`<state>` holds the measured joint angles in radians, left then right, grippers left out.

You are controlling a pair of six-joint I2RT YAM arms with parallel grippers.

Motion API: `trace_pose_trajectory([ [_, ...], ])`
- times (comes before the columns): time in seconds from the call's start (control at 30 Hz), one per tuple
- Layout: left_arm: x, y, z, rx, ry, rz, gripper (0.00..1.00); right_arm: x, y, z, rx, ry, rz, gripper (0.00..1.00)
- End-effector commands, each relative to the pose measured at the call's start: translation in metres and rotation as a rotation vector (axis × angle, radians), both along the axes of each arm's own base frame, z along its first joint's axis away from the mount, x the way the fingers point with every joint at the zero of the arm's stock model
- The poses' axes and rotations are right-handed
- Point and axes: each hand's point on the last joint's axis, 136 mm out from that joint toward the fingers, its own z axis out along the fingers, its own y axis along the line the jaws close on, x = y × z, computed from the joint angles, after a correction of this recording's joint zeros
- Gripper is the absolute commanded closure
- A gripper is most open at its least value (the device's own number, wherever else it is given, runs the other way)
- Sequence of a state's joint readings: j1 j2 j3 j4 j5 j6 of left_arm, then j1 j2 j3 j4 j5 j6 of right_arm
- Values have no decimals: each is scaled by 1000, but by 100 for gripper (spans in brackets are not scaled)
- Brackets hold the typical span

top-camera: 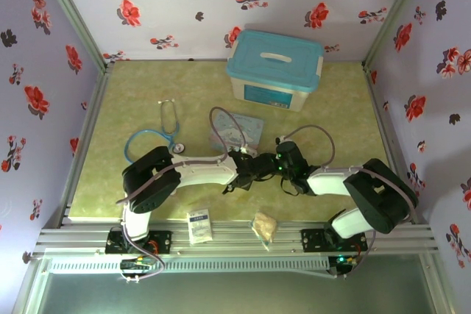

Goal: Unlock the padlock with the key

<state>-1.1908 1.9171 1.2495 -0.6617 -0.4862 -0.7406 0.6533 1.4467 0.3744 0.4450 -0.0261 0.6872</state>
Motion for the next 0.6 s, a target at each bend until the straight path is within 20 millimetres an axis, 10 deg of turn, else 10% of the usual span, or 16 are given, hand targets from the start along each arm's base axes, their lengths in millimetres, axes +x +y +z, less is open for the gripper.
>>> trace_pose_trajectory([
  [0.0, 3, 1, 33, -128, -39, 7, 59, -16, -5, -1, -5, 29, -4, 57],
  [0.3, 6, 15, 101, -586, -43, -12, 3, -48, 14, 39, -17, -50, 61, 48],
  [0.37, 9, 22, 100, -677, -16, 26, 0, -52, 27, 43, 5, -54, 93, 41],
  [0.43, 12, 29, 97, -781, 11, 75, 0, -53, 41, 46, 26, -47, 123, 1],
  [0.57, 15, 44, 89, -910, 12, 154, 0, -48, 71, 47, 7, -44, 189, 1],
])
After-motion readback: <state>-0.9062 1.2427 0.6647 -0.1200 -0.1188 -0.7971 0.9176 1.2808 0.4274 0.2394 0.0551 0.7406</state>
